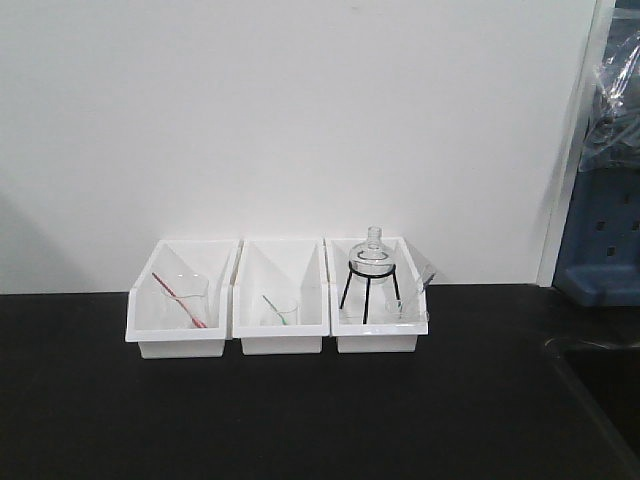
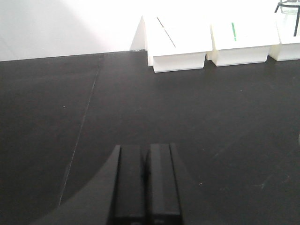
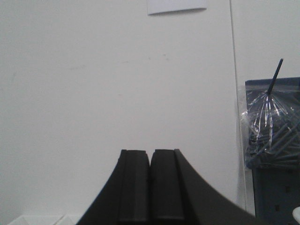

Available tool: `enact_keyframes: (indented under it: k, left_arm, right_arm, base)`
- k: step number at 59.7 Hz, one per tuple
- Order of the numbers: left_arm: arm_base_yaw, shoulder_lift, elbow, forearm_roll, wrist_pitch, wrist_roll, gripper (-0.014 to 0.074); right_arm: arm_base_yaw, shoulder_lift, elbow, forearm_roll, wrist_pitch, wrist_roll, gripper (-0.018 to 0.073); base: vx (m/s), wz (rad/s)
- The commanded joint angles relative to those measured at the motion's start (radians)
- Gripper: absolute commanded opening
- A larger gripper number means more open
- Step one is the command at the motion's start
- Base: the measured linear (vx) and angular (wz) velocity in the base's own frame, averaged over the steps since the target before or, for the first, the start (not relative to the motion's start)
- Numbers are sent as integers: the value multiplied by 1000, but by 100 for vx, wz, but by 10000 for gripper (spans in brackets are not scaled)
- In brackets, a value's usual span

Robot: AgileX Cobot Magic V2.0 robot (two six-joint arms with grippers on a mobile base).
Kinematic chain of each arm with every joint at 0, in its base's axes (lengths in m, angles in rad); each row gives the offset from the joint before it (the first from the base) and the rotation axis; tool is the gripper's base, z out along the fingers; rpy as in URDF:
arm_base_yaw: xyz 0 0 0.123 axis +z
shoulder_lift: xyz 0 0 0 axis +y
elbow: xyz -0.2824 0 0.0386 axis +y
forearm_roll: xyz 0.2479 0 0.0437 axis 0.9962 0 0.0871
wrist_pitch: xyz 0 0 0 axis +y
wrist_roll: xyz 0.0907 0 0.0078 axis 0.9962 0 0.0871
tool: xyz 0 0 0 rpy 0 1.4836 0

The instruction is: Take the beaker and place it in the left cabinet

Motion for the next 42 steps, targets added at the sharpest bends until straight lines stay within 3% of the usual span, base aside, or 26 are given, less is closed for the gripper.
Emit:
enact_keyframes:
  k: [1, 15, 25, 33, 42]
  left_arm:
    - [0, -11, -12, -1, -83, -4, 4]
    - [0, -11, -12, -1, -83, -4, 4]
    - [0, -11, -12, -1, -83, -4, 4]
    - [0, -11, -12, -1, -83, -4, 4]
    - [0, -11, -12, -1, -83, -4, 4]
  right_arm:
    - [0, 139, -111, -6, -62, -7, -8]
    - [0, 312, -182, 12, -61, -7, 12]
    - [0, 336, -182, 12, -63, -7, 126]
    - [0, 336, -182, 8, -62, -7, 348]
    - [0, 336, -182, 14, -87, -7, 673]
  base:
    - [0, 0]
    - [0, 0]
    - [0, 0]
    - [0, 0]
    - [0, 0]
